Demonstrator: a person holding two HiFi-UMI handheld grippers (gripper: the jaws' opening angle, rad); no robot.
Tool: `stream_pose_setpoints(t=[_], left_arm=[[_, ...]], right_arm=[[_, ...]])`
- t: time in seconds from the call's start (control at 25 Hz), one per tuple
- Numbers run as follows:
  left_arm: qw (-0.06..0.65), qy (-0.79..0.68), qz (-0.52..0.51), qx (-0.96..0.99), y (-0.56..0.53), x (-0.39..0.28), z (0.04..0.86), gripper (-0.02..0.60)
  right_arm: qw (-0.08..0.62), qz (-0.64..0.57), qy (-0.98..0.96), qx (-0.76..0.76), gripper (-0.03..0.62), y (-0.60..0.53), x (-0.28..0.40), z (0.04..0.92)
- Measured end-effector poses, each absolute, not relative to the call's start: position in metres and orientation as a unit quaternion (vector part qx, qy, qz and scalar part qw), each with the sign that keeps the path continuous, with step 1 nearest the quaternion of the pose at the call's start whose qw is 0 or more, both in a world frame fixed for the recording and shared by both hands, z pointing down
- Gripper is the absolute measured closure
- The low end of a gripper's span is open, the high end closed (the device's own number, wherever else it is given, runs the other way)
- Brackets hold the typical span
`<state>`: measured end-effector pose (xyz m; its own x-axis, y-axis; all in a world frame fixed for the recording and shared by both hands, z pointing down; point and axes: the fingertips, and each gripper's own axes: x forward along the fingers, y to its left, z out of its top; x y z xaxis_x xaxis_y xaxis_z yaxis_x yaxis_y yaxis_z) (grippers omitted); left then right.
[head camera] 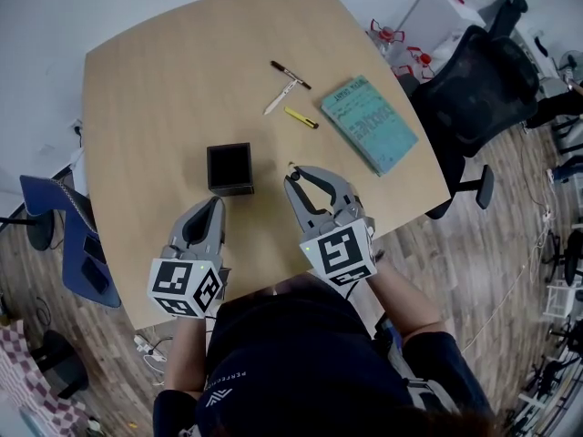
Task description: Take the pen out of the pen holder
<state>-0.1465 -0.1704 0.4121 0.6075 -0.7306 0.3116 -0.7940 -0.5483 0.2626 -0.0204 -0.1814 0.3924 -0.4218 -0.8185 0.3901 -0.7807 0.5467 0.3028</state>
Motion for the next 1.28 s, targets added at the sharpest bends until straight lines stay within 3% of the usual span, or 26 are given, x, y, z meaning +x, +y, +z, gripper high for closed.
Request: stream_pose_setpoints(t=[0.6, 1.28], left_arm=[[0.222, -0.454, 0.104, 0.857, -0.158, -0.159, 0.442, 0.578], [0.239, -0.486, 0.122, 0.832, -0.149, -0.185, 0.488, 0.578]], right_arm=[[0.376, -0.172, -0.815, 0.405, 0.533, -0.168, -0.04, 0.455], [0.416, -0.19, -0.839, 0.295, 0.508, -0.152, -0.075, 0.524]])
